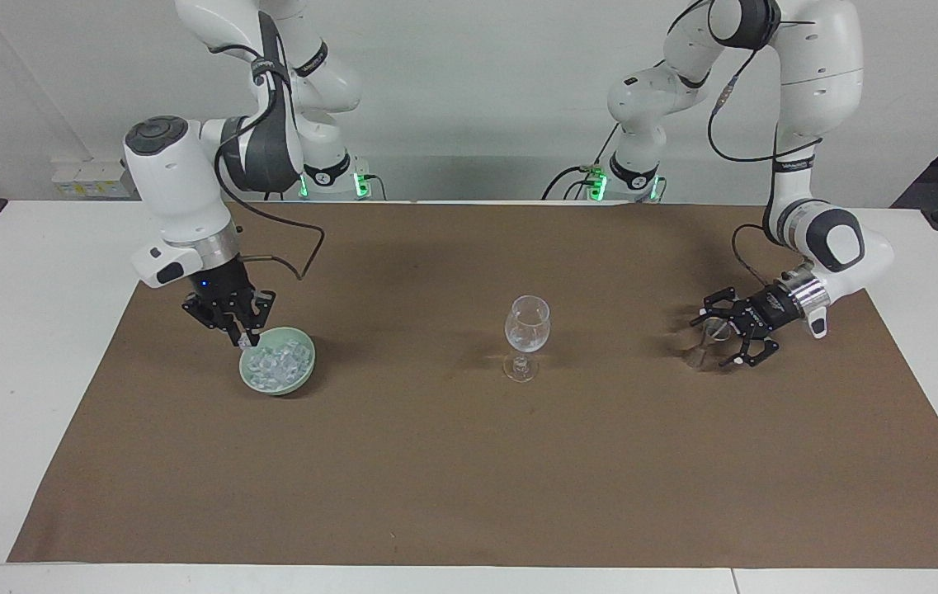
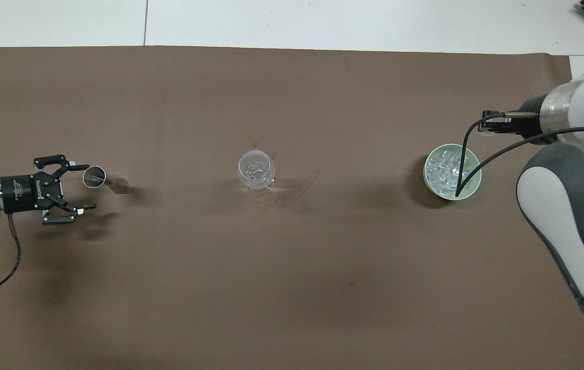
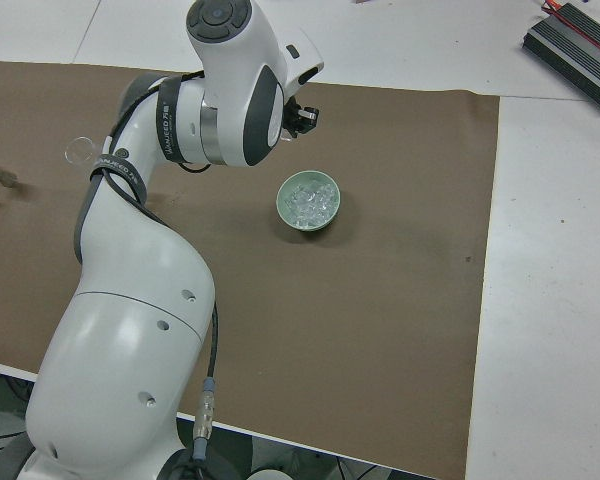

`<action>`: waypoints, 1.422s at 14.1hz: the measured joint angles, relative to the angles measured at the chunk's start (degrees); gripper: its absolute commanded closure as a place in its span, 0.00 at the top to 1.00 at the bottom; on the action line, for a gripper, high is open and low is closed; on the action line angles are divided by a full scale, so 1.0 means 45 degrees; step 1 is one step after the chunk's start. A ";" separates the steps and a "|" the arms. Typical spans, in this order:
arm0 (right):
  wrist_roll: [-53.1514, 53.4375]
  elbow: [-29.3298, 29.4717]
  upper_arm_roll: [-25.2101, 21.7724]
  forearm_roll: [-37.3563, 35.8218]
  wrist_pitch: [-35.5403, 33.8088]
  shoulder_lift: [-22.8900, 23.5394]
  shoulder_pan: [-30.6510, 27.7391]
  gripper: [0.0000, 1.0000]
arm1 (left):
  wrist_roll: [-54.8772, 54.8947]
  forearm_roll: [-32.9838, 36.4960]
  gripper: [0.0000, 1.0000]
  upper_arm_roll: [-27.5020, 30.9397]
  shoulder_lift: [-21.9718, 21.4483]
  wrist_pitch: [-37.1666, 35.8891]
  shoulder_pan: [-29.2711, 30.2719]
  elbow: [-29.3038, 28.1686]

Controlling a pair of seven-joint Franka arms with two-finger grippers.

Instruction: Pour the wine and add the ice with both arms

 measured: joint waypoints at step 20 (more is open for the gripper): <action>0.9234 0.2266 0.2072 -0.1404 0.2112 0.1629 0.4224 0.00 | 0.8412 0.7484 1.00 -0.0009 -0.2205 0.0442 -0.0644 0.2742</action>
